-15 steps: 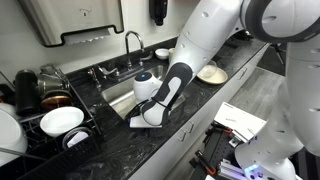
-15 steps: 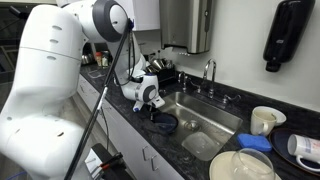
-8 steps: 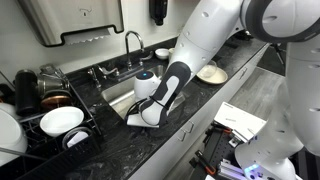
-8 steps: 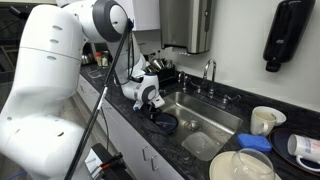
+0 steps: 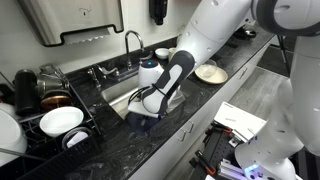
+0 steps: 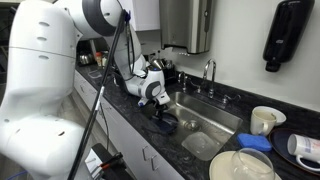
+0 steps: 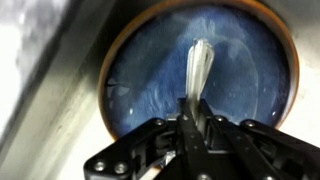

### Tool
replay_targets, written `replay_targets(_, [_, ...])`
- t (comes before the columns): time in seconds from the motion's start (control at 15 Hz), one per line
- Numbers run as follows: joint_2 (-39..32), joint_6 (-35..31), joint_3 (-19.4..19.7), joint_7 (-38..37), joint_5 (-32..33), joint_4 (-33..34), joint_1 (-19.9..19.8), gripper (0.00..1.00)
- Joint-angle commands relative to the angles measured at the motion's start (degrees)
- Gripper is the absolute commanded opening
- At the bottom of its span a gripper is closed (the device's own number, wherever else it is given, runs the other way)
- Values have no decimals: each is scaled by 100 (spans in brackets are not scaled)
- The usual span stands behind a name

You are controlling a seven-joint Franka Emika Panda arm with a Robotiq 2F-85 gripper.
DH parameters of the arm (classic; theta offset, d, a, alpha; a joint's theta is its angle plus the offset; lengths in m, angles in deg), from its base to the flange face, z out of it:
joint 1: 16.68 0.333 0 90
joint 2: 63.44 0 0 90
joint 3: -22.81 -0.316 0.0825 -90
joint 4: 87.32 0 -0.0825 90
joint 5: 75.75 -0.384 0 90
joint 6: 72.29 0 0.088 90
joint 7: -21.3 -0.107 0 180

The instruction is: Remove the fork and straw from the sink

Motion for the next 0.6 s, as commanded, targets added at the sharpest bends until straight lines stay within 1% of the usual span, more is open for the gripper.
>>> replay_targets(0.0, [1081,524,684,-271,611,-364,-69,3])
replay_targets(0.07, [1324,742,792,-278,804,-330,-199,3])
replay_targets(0.13, [1590,1019,815,-212,945,-286,-378,3])
replay_targets(0.27, [2131,1676,724,16,1090,-155,-810,3])
replay_targets(0.4, [2544,2411,446,695,645,24,-1235,3])
replay_targets(0.53, [2849,3083,284,1649,-164,203,-1479,3])
